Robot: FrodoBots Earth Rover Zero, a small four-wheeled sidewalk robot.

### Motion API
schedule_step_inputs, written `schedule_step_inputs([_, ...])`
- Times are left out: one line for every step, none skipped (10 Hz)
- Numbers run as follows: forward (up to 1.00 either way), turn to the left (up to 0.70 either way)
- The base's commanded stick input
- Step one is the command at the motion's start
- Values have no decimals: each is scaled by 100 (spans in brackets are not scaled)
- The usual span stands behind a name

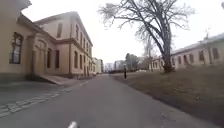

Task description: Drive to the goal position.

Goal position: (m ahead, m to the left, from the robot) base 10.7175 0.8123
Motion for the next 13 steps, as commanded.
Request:
schedule_step_inputs([100,1])
schedule_step_inputs([100,1])
schedule_step_inputs([100,1])
schedule_step_inputs([100,1])
schedule_step_inputs([100,1])
schedule_step_inputs([100,1])
schedule_step_inputs([100,1])
schedule_step_inputs([100,1])
schedule_step_inputs([100,1])
schedule_step_inputs([100,1])
schedule_step_inputs([100,1])
schedule_step_inputs([100,1])
schedule_step_inputs([100,1])
